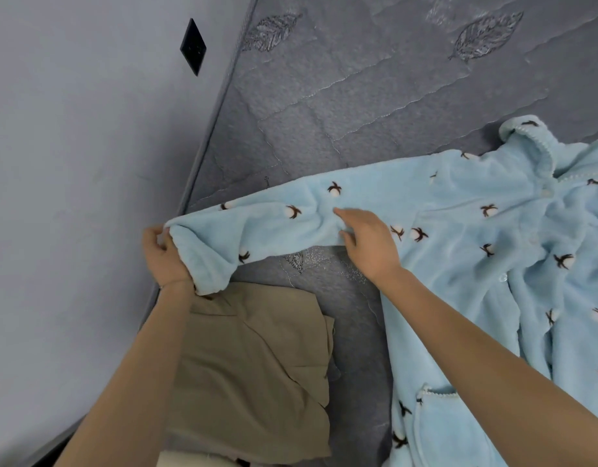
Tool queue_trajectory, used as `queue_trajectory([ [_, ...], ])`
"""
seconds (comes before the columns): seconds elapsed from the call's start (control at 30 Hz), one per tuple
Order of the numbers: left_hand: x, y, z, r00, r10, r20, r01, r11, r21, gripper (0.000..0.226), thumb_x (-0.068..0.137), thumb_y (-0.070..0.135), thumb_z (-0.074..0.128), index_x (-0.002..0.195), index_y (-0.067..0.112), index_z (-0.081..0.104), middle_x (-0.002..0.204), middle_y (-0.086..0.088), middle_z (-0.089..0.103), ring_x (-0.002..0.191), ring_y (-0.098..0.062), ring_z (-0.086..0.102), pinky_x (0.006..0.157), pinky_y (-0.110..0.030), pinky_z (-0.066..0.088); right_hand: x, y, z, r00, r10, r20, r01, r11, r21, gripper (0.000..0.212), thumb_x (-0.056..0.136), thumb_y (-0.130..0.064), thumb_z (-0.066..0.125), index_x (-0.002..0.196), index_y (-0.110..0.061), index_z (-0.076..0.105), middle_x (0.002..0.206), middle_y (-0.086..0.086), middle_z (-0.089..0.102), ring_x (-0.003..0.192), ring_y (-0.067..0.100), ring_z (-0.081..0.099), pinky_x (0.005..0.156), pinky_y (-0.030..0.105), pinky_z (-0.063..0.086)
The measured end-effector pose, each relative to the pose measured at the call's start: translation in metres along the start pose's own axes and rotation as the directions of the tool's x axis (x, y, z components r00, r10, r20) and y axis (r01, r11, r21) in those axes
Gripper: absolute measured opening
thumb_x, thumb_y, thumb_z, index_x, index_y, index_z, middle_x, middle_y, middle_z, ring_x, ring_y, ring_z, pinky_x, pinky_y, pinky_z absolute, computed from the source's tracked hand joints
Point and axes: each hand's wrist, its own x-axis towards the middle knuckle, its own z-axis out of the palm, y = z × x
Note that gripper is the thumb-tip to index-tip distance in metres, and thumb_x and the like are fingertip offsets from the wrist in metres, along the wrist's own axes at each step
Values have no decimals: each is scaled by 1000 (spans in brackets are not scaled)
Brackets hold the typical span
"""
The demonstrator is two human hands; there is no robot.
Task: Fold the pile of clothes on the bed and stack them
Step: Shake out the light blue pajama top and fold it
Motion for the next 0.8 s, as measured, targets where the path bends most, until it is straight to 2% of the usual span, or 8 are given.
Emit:
queue_trajectory([
  [0.07, 7, -6, -2, 997, -67, 44, 66, 998, 8, 11, 99, 13, 40, 90, 10, 47, 73, 1, 47, 67, -8, 44, 60, -11, 42, -2, -1, -1, 994, -54, -94, 56, 998, 22, 33, 88, -5, 53, 118, -4, 67, 115, 18, 67, 107, 38, 63, 97, 42, 42],
  [0.17, 18, -16, -5, 993, -114, 9, 113, 990, 85, 18, 98, 21, 41, 98, 10, 55, 93, -11, 57, 89, -21, 53, 83, -34, 45, -8, -1, 0, 992, 60, 114, -47, 993, -111, 42, 102, -32, 41, 142, -21, 45, 151, 8, 38, 142, 32, 28, 115, 47, 15],
  [0.23, 13, -9, -8, 999, -9, -49, 14, 995, 99, 28, 99, 25, 42, 112, 6, 57, 103, -8, 58, 95, -21, 54, 87, -28, 43, -15, 2, 4, 974, 94, 207, -61, 985, -163, 51, 102, -42, 35, 150, -29, 27, 160, 2, 15, 148, 25, 4, 117, 43, -3],
  [0.3, 1, -1, -10, 976, 215, 16, -215, 967, 135, 31, 97, 28, 47, 115, 5, 58, 107, -9, 60, 98, -21, 54, 86, -27, 41, -23, 1, 6, 988, 59, 145, -41, 992, -123, 52, 101, -45, 33, 150, -29, 27, 160, 4, 14, 148, 26, 3, 117, 42, -4],
  [0.37, -7, -5, -6, 918, 331, 218, -384, 880, 279, 33, 92, 31, 56, 116, 8, 60, 113, -11, 61, 105, -24, 55, 91, -32, 41, -29, 0, 5, 994, 70, 80, -63, 994, -88, 52, 100, -43, 34, 149, -27, 31, 159, 7, 18, 148, 27, 7, 117, 42, -3],
  [0.47, -7, -20, 5, 850, 220, 479, -457, 762, 459, 45, 87, 29, 60, 127, 7, 57, 123, -19, 58, 114, -35, 52, 99, -42, 40, -43, 7, 2, 992, 111, 52, -104, 988, -117, 52, 101, -34, 43, 150, -25, 29, 159, 8, 17, 148, 28, 6, 117, 42, -5],
  [0.63, -40, -10, 25, 855, 250, 455, -519, 444, 731, 55, 95, 9, 45, 148, 15, 31, 155, -18, 22, 143, -35, 14, 114, -52, 8, -69, 33, -11, 990, 141, 30, -137, 986, -94, 56, 97, -44, 36, 149, -25, 31, 159, 8, 17, 148, 30, 5, 117, 45, -6],
  [0.8, -115, 14, 83, 571, 434, 697, -819, 238, 522, 61, 95, 17, 50, 151, 21, 24, 158, -15, 16, 145, -35, 10, 115, -56, 4, -100, 71, -42, 961, 238, -138, -249, 966, -66, 73, 84, -61, 29, 150, -30, 28, 158, 5, 22, 147, 31, 10, 117, 47, 0],
])
